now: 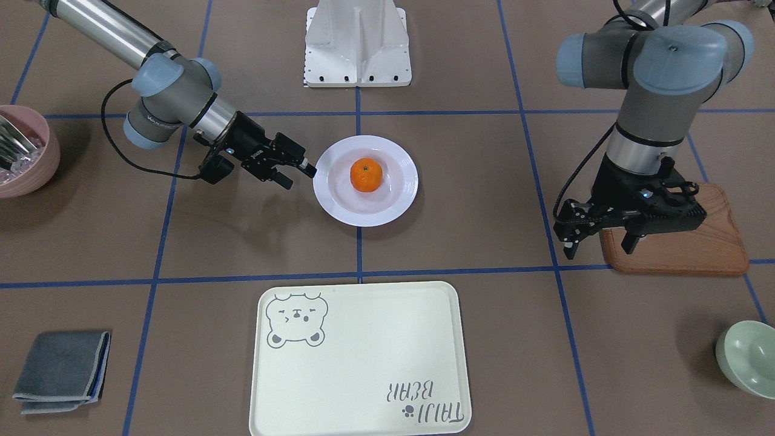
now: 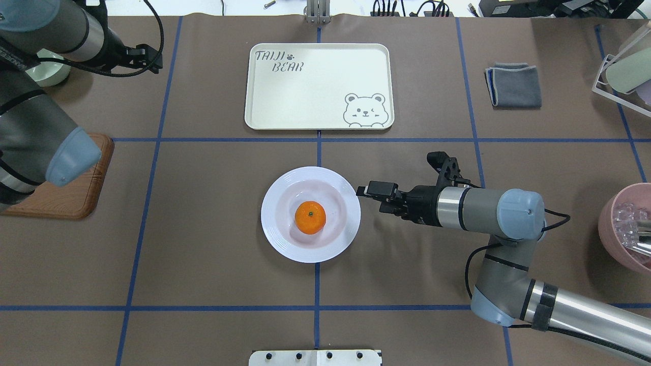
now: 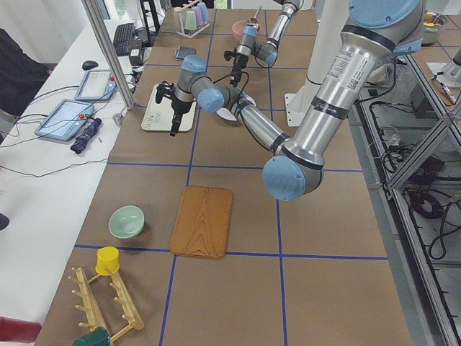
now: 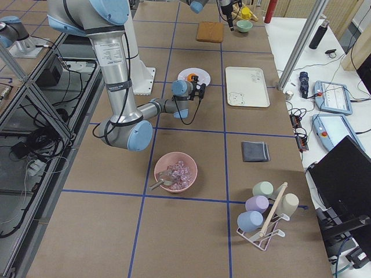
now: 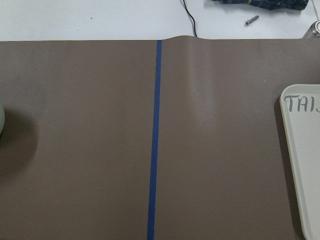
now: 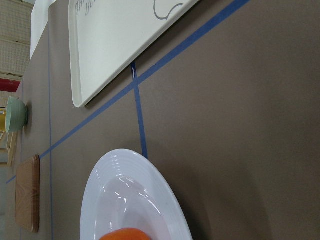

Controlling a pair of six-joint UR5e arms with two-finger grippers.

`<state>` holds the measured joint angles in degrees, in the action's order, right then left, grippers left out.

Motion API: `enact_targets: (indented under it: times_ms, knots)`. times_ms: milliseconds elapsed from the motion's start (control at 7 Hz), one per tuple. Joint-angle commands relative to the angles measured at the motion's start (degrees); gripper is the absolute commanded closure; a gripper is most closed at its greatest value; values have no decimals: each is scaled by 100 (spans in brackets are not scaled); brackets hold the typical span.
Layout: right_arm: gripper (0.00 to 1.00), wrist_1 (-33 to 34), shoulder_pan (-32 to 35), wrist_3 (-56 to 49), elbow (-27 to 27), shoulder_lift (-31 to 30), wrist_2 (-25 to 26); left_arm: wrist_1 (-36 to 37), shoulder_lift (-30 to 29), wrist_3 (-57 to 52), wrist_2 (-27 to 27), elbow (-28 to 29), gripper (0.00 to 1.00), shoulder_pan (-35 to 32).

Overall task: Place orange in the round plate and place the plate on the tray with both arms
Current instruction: 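Move the right gripper to the plate rim and grasp it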

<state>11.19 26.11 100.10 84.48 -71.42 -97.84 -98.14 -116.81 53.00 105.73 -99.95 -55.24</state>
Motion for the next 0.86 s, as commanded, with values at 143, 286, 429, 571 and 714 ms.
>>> enact_targets:
  times_ms: [143, 286, 429, 571, 714]
  knots:
    - [0, -12, -325, 18, -124, 189, 431, -12, 0, 0, 27, 89, 2, 13]
    - [0, -12, -378, 18, -246, 294, 467, -12, 0, 0, 27, 89, 2, 13]
    - [0, -12, -396, 18, -291, 338, 476, -12, 0, 0, 27, 98, 2, 22]
    - [0, -12, -396, 71, -292, 374, 477, -12, 0, 0, 27, 115, 2, 22]
    - [0, -12, -414, 89, -300, 400, 485, -12, 0, 0, 27, 116, 2, 30]
